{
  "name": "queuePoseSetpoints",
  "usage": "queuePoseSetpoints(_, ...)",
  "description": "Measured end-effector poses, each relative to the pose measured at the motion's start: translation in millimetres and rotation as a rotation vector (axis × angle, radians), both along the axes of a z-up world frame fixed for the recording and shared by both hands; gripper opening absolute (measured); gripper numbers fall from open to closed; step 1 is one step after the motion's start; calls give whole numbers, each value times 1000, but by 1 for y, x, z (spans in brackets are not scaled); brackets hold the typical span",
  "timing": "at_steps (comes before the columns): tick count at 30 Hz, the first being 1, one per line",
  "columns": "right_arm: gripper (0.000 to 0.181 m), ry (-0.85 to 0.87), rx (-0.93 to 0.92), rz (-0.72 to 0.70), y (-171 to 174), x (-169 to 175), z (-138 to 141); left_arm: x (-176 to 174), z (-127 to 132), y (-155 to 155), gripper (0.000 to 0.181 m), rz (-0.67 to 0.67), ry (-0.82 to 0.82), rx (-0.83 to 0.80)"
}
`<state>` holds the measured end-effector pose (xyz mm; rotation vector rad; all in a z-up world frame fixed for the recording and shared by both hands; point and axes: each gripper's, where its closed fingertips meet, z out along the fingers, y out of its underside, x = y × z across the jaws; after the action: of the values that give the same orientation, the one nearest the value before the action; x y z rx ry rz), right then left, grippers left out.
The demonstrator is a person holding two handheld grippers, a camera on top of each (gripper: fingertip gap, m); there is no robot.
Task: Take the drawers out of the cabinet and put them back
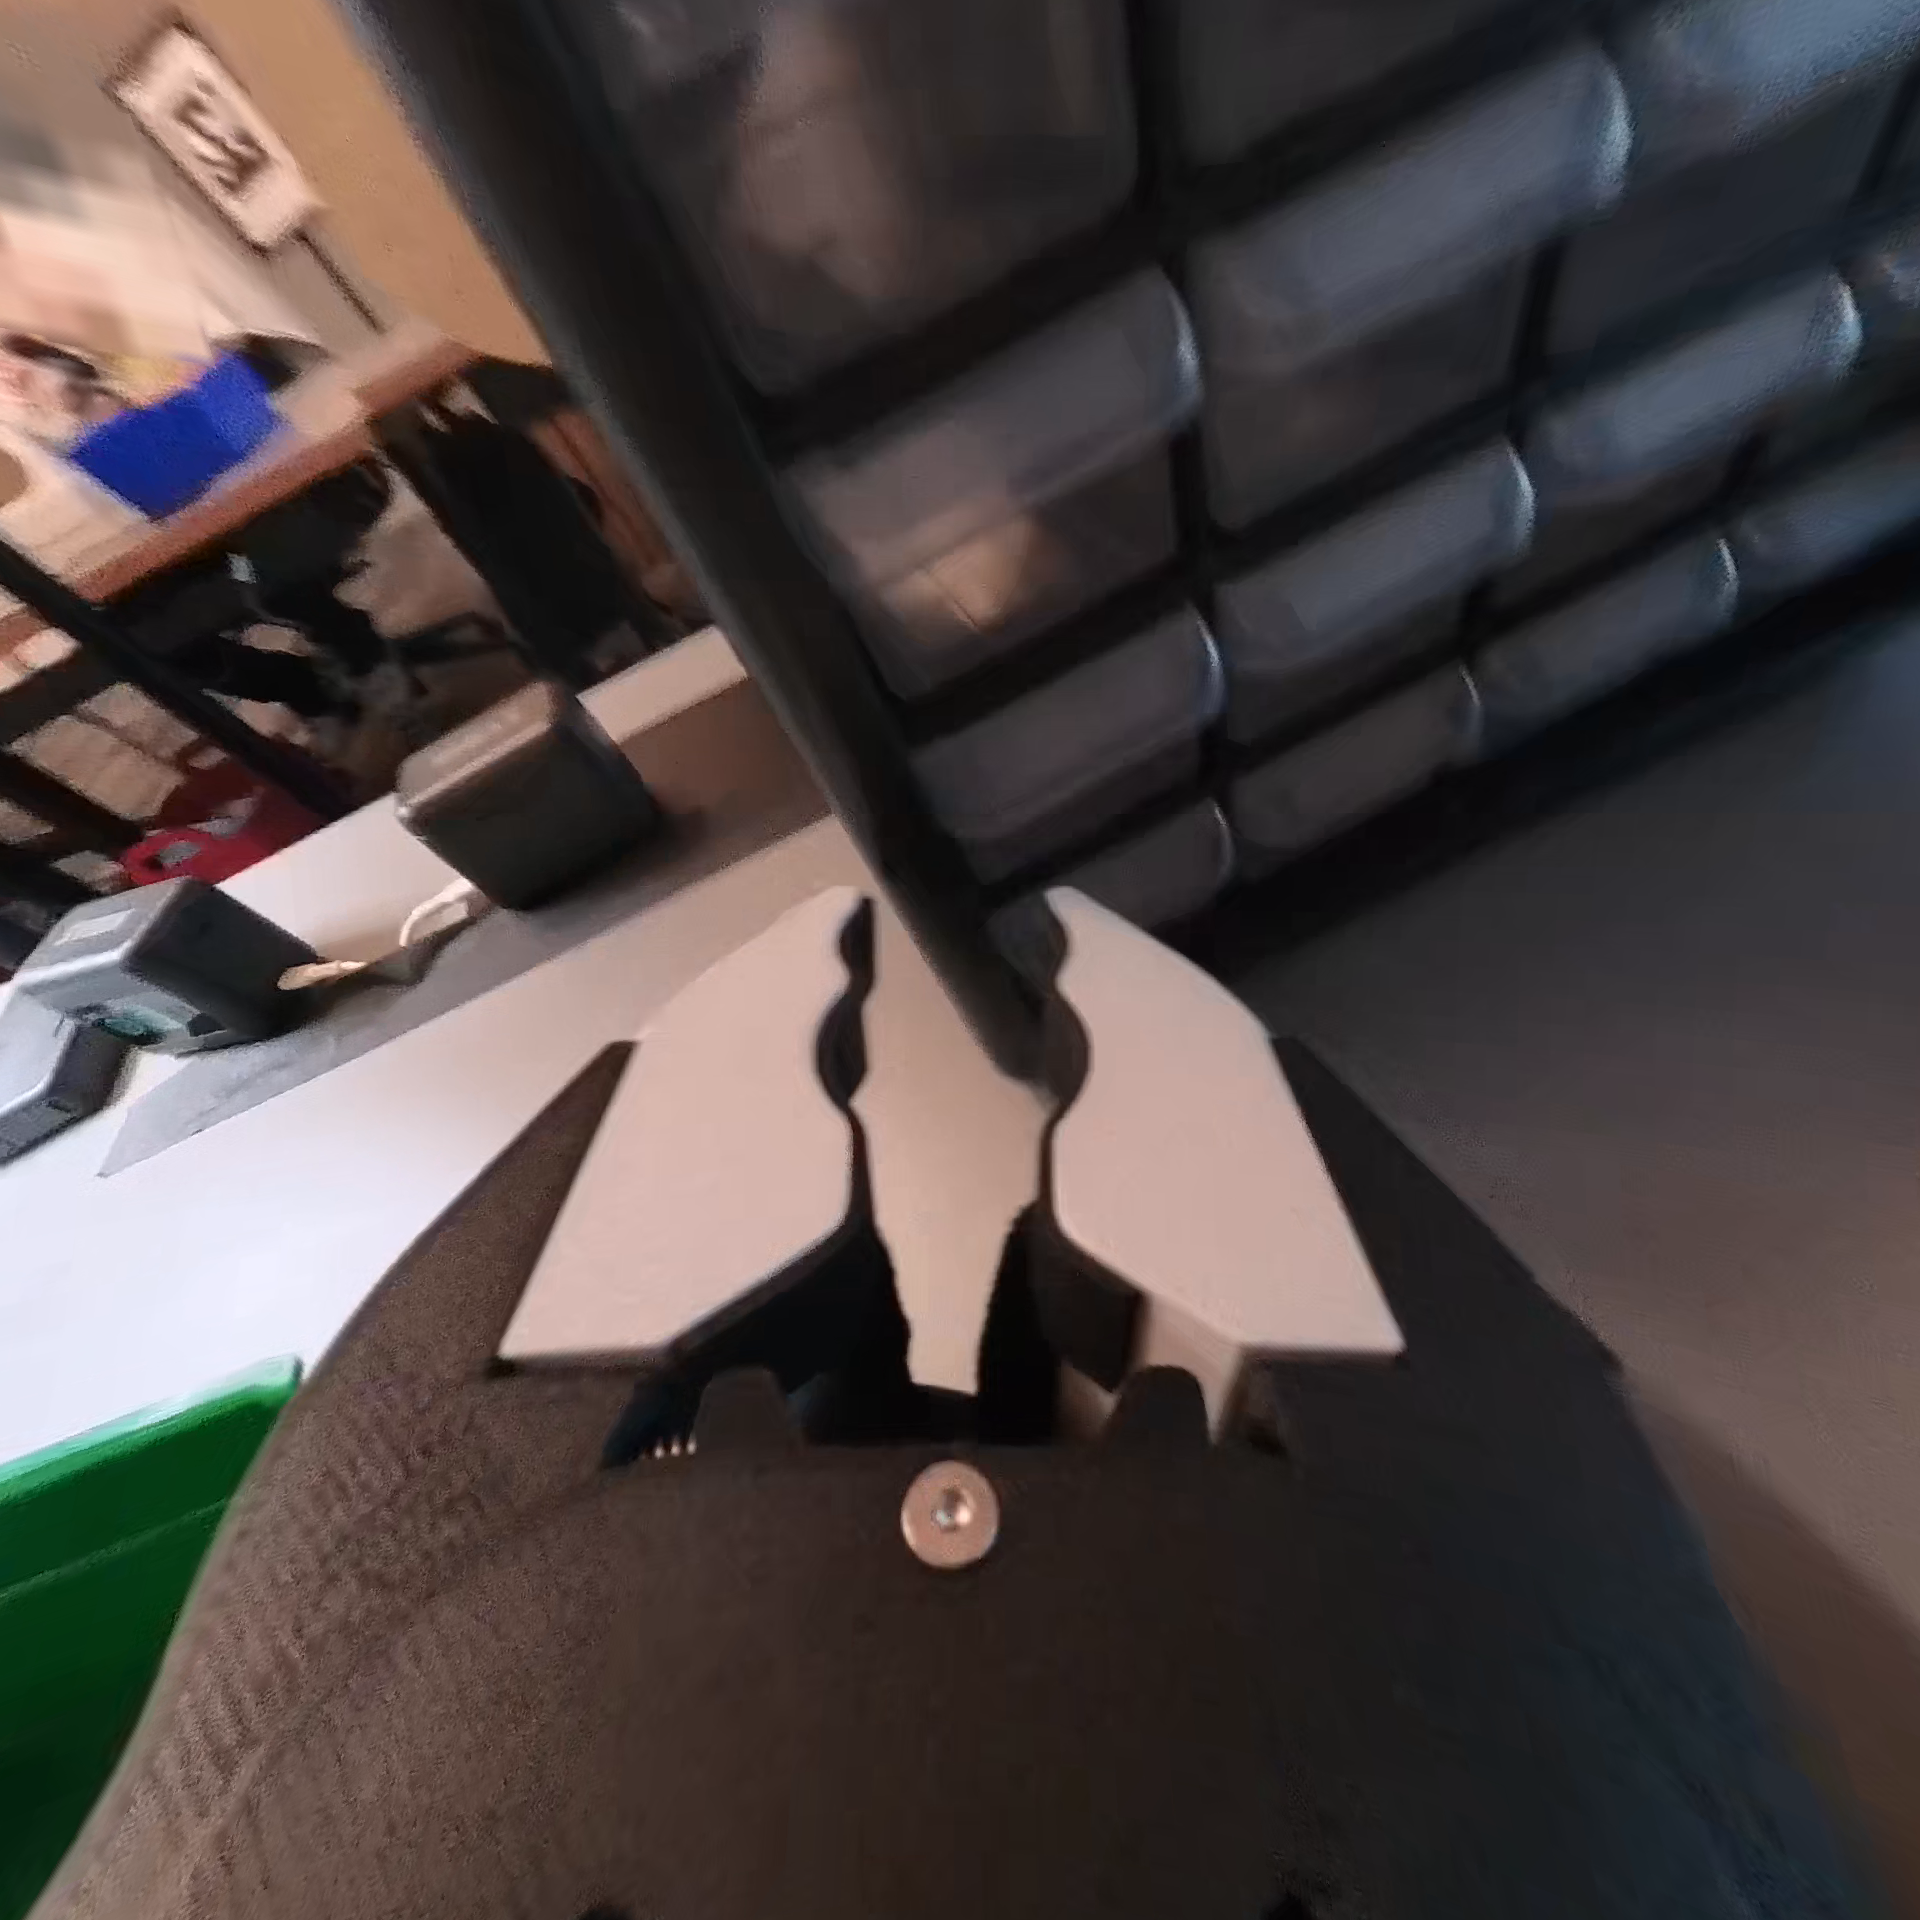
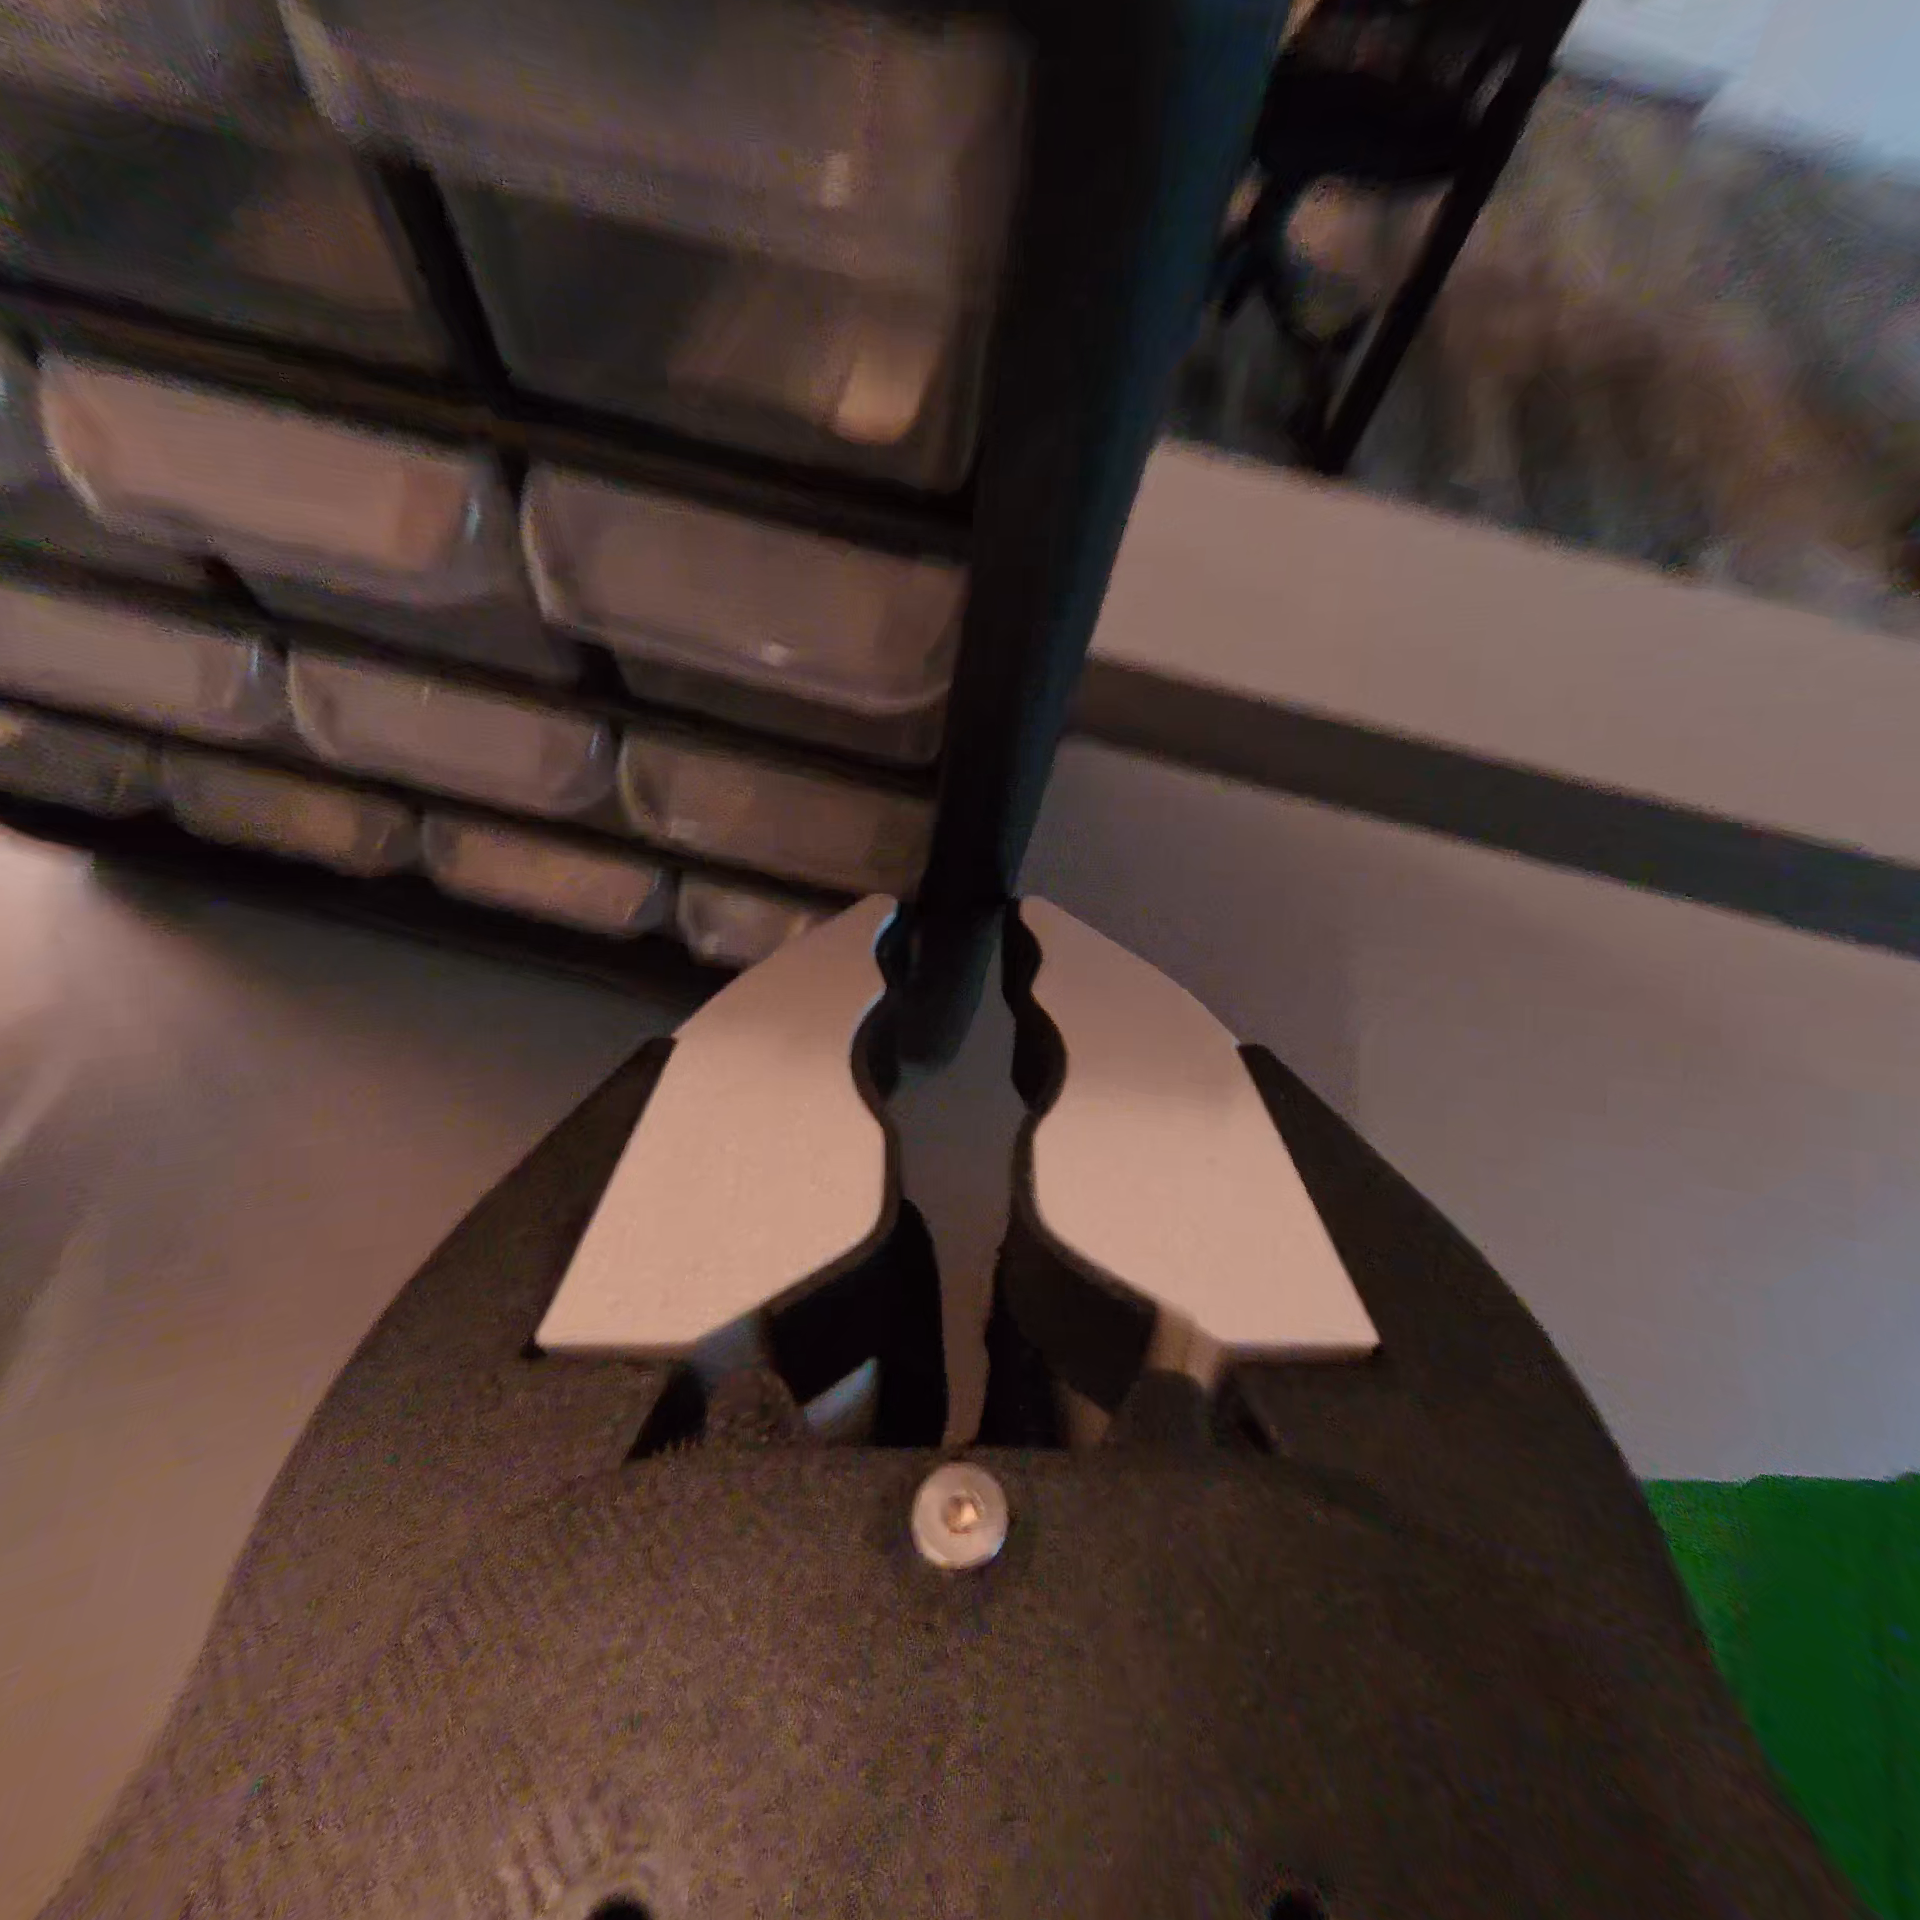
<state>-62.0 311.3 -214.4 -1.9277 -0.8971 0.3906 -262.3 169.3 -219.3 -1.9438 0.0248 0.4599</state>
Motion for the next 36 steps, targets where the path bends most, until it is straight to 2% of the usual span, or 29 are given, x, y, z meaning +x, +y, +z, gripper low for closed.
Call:
queuePoseSetpoints(2, 46, -46, -158, 59, -16, 0, -16, 5, 10, -17, 47, -36, 44, 13)
queuePoseSetpoints(4, 66, 7, -184, 100, -30, 2, -6, 21, 30, -41, 50, -103, 48, 70)
queuePoseSetpoints(7, 64, 3, -187, 173, -60, 10, 18, 46, 59, -87, 52, -188, 65, 95)
queuePoseSetpoints(10, 64, -57, -135, 273, -102, 26, 49, 77, 107, -136, 52, -249, 58, 195)
queuePoseSetpoints(13, 64, -131, -31, 336, -149, 62, 74, 110, 149, -196, 52, -310, 73, 296)
queuePoseSetpoints(15, 64, -191, 74, 271, -166, 106, 81, 111, 167, -243, 52, -250, 169, 361)
queuePoseSetpoints(17, 61, -187, 124, 147, -176, 157, 78, 94, 171, -292, 47, -100, 248, 415)
queuePoseSetpoints(19, 61, -101, 52, 43, -189, 202, 60, 66, 154, -337, 42, 42, 248, 396)
queuePoseSetpoints(20, 62, -52, 14, -2, -194, 221, 46, 55, 148, -348, 39, 55, 239, 385)
queuePoseSetpoints(23, 63, -29, -26, -117, -195, 262, 3, 27, 146, -363, 48, 125, 110, 442)
queuePoseSetpoints(25, 67, -86, 0, -192, -177, 273, 0, 35, 162, -366, 49, 85, 91, 566)
queuePoseSetpoints(27, 55, -48, -14, -120, -181, 257, 1, 45, 180, -370, 40, 55, 78, 714)
queuePoseSetpoints(29, 44, -56, -50, -46, -192, 242, -8, 45, 180, -368, 37, 51, 72, 745)
queuePoseSetpoints(31, 16, -144, 5, -92, -185, 246, -16, 37, 175, -367, 37, 98, 70, 750)
queuePoseSetpoints(32, 10, -175, 47, -99, -183, 247, -16, 33, 172, -367, 37, 114, 66, 751)
queuePoseSetpoints(36, 12, -207, 90, -46, -191, 232, -16, 43, 175, -361, 35, 69, 52, 780)
